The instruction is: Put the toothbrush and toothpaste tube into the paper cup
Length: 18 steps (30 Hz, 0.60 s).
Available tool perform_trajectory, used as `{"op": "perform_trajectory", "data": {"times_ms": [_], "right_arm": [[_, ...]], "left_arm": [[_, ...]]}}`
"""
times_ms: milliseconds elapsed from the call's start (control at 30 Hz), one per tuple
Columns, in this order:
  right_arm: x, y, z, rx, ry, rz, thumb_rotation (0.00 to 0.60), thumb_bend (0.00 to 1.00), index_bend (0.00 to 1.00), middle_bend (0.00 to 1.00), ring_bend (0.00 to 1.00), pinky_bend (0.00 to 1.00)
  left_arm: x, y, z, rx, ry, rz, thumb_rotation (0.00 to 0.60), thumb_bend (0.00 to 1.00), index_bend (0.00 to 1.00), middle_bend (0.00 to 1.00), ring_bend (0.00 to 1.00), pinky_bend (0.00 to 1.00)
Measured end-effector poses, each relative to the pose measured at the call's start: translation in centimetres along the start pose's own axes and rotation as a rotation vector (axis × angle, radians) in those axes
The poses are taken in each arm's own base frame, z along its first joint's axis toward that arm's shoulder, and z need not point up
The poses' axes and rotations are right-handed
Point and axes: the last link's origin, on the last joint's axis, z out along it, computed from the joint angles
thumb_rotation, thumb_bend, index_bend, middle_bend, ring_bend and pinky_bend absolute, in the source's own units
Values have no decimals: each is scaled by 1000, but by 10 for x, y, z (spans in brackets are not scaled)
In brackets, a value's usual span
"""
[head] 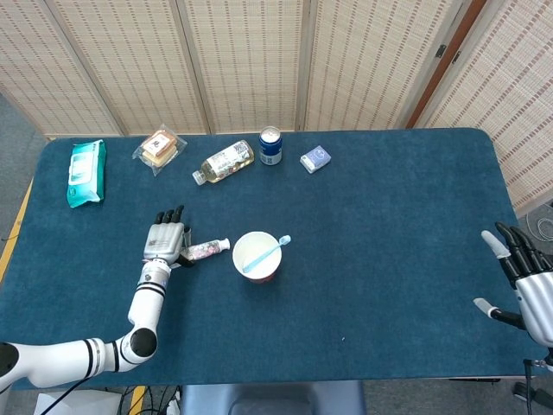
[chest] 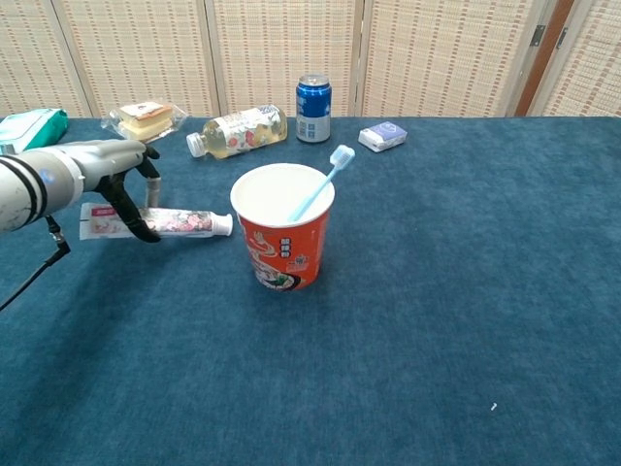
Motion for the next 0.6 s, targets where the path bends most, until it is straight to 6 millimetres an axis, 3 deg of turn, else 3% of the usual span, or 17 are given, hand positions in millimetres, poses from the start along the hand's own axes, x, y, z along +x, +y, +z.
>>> {"op": "perform_trajectory", "data": {"times_ms": [600], "right_arm": [[-3,-3,3,3,-9,-3,600,0,0,0,0,287]], "left_arm": [[18,-8,-7,-5,33,-31,600,108,875,0,0,0]]}}
